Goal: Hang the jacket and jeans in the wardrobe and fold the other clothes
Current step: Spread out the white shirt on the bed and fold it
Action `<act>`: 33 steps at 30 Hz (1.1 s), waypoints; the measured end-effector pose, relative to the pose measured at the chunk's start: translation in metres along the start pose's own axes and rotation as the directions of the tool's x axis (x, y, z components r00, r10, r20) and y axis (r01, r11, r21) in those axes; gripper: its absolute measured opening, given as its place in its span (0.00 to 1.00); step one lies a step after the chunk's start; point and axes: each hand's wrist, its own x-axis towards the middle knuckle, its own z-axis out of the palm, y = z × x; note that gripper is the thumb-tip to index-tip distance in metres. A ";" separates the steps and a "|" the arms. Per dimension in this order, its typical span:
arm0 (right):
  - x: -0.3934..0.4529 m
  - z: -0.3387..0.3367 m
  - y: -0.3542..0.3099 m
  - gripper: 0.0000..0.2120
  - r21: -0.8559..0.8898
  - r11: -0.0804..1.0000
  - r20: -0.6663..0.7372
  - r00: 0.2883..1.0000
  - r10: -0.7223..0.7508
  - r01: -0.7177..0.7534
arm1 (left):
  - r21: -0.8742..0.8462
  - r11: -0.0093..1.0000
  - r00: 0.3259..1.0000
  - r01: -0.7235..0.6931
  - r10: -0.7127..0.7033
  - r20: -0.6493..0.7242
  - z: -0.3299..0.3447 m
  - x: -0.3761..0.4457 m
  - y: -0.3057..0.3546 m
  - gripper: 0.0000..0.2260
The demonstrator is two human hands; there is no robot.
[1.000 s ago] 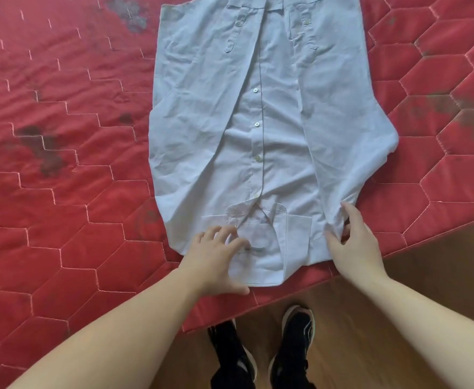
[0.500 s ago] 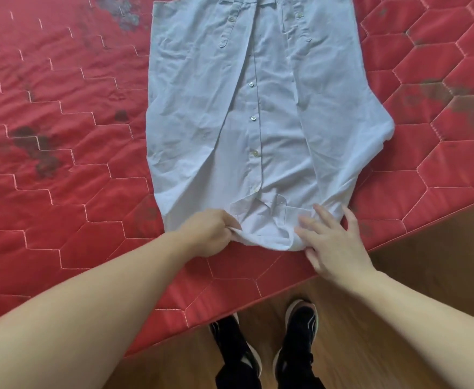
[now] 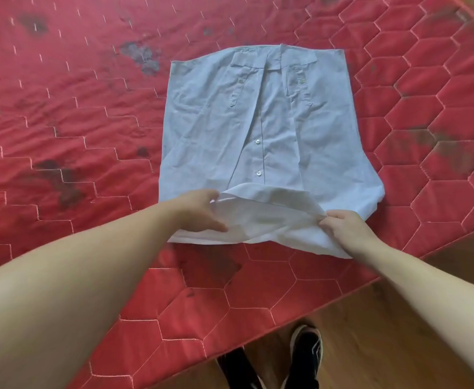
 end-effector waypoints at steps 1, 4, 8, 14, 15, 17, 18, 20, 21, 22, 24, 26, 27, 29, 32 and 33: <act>0.001 -0.003 -0.005 0.16 -0.012 1.000 0.011 1.000 0.009 -0.009 | 0.120 0.993 1.000 -0.009 0.009 0.000 -0.003 0.000 -0.005 0.06; 0.003 -0.014 -0.022 0.16 -0.100 0.995 0.041 0.999 -0.027 0.031 | 0.139 0.990 0.998 0.025 -0.016 -0.068 -0.020 0.003 -0.017 0.09; 0.030 -0.030 -0.050 0.10 -0.167 0.979 -0.044 0.992 -0.122 0.113 | 0.116 0.993 0.977 -0.007 0.031 -0.211 -0.045 0.019 -0.026 0.13; 0.116 -0.051 -0.084 0.04 -0.174 0.969 -0.226 0.951 -0.213 0.176 | 0.138 0.988 0.788 0.073 0.028 -0.615 -0.060 0.073 -0.027 0.16; 0.130 -0.050 -0.085 0.07 -0.236 0.956 -0.270 0.933 -0.238 0.176 | 0.195 0.978 0.773 0.077 0.065 -0.632 -0.054 0.084 -0.031 0.20; 0.143 -0.043 -0.077 0.16 -0.535 0.827 -0.303 0.874 -0.380 0.174 | 0.315 0.949 0.815 0.010 0.175 -0.553 -0.029 0.095 -0.035 0.23; 0.142 -0.036 -0.068 0.18 -0.661 0.713 -0.252 0.825 -0.505 0.234 | 0.339 0.940 0.843 -0.024 0.201 -0.498 -0.011 0.098 -0.034 0.24; 0.134 -0.018 -0.047 0.20 -0.778 0.467 -0.058 0.691 -0.721 0.421 | 0.341 0.940 0.901 -0.030 0.173 -0.398 0.018 0.103 -0.025 0.26; 0.128 -0.008 -0.036 0.22 -0.804 0.351 0.058 0.650 -0.757 0.480 | 0.343 0.939 0.928 -0.014 0.139 -0.345 0.028 0.105 -0.020 0.27; 0.126 0.001 -0.024 0.25 -0.822 0.263 0.159 0.648 -0.745 0.505 | 0.332 0.943 0.948 0.005 0.101 -0.301 0.037 0.108 -0.017 0.28; 0.125 0.013 0.000 0.28 -0.846 0.241 0.233 0.736 -0.635 0.476 | 0.264 0.962 0.966 0.074 -0.004 -0.257 0.046 0.113 -0.020 0.29; 0.132 0.010 0.018 0.30 -0.878 0.280 0.177 0.807 -0.563 0.388 | 0.186 0.971 0.960 0.150 -0.098 -0.263 0.048 0.118 -0.031 0.31; 0.137 0.005 0.024 0.30 -0.885 0.307 0.147 0.836 -0.529 0.350 | 0.173 0.969 0.954 0.176 -0.125 -0.272 0.049 0.121 -0.037 0.31; 0.143 -0.006 0.032 0.32 -0.891 0.321 0.140 0.868 -0.477 0.320 | 0.186 0.964 0.954 0.192 -0.139 -0.265 0.051 0.121 -0.043 0.32; 0.148 -0.017 0.028 0.35 -0.860 0.460 -0.002 0.899 -0.437 0.222 | 0.166 0.964 0.951 0.209 -0.160 -0.265 0.051 0.120 -0.041 0.32; 0.150 -0.021 0.023 0.36 -0.820 0.552 -0.108 0.904 -0.414 0.155 | 0.161 0.963 0.947 0.216 -0.167 -0.272 0.050 0.119 -0.038 0.32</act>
